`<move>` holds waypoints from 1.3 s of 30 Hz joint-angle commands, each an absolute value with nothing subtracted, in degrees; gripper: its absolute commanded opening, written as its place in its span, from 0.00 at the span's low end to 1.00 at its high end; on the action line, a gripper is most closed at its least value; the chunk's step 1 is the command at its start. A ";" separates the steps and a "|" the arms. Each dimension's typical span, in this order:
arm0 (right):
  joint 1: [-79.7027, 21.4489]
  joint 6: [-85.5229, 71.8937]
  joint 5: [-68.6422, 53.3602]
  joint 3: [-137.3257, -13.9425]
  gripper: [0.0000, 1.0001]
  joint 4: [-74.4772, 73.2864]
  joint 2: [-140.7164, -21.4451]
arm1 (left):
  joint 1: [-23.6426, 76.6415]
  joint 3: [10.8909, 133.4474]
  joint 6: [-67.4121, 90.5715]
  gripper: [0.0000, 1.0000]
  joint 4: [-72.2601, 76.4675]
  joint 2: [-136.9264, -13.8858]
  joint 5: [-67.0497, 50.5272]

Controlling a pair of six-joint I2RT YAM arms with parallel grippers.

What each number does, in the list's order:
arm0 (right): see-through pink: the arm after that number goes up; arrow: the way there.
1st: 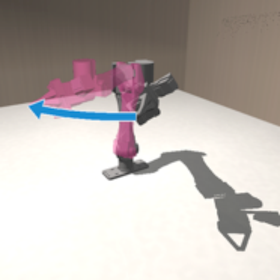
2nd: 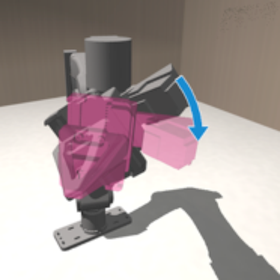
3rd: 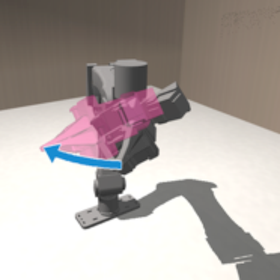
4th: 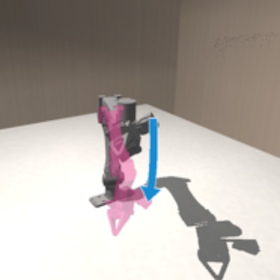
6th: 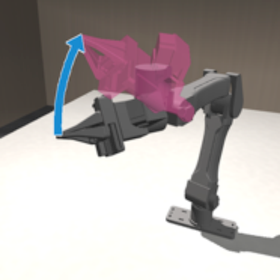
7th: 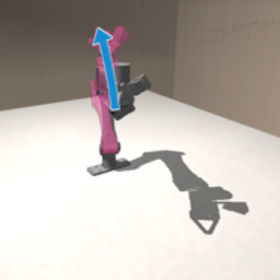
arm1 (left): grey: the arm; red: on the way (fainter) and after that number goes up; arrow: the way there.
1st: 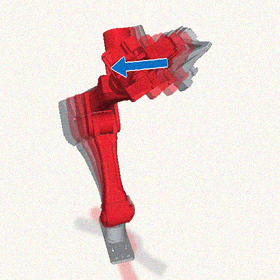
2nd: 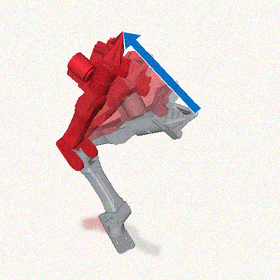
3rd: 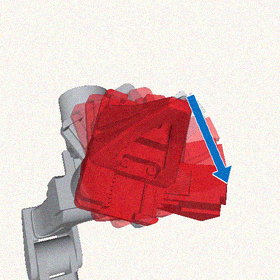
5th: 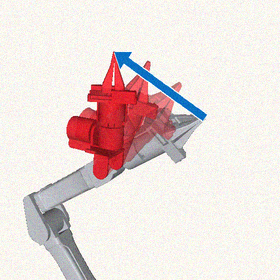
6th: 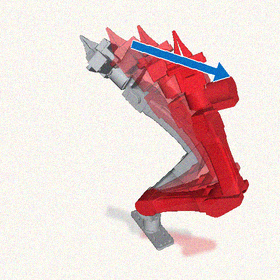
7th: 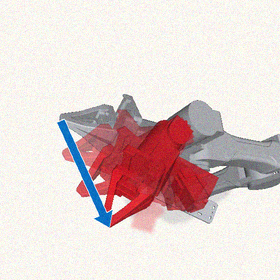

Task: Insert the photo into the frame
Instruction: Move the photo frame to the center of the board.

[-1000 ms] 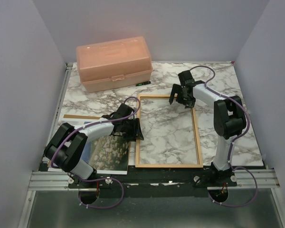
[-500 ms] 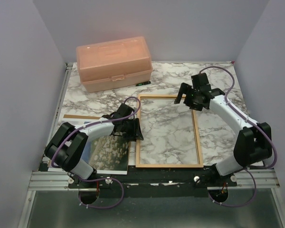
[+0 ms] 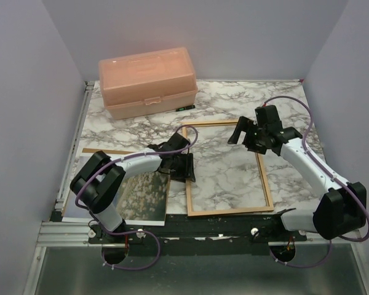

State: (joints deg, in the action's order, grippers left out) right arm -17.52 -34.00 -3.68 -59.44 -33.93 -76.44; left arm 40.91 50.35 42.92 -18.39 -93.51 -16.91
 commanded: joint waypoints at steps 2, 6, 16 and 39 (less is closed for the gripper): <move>-17.19 -32.52 -4.62 -57.38 1.00 -37.70 -72.37 | 43.50 53.57 43.55 0.53 -21.79 -97.12 -10.80; -17.20 -31.15 -5.13 -56.88 1.00 -39.00 -70.27 | 43.51 52.59 43.94 0.56 -22.81 -94.84 -8.65; -20.56 -32.52 -8.46 -53.13 0.99 -37.76 -68.80 | 42.02 50.76 42.79 0.69 -26.24 -77.14 -4.49; -50.76 -44.17 2.54 -66.79 0.65 -28.90 -99.96 | 40.32 56.53 42.25 0.99 -34.00 -41.77 -5.53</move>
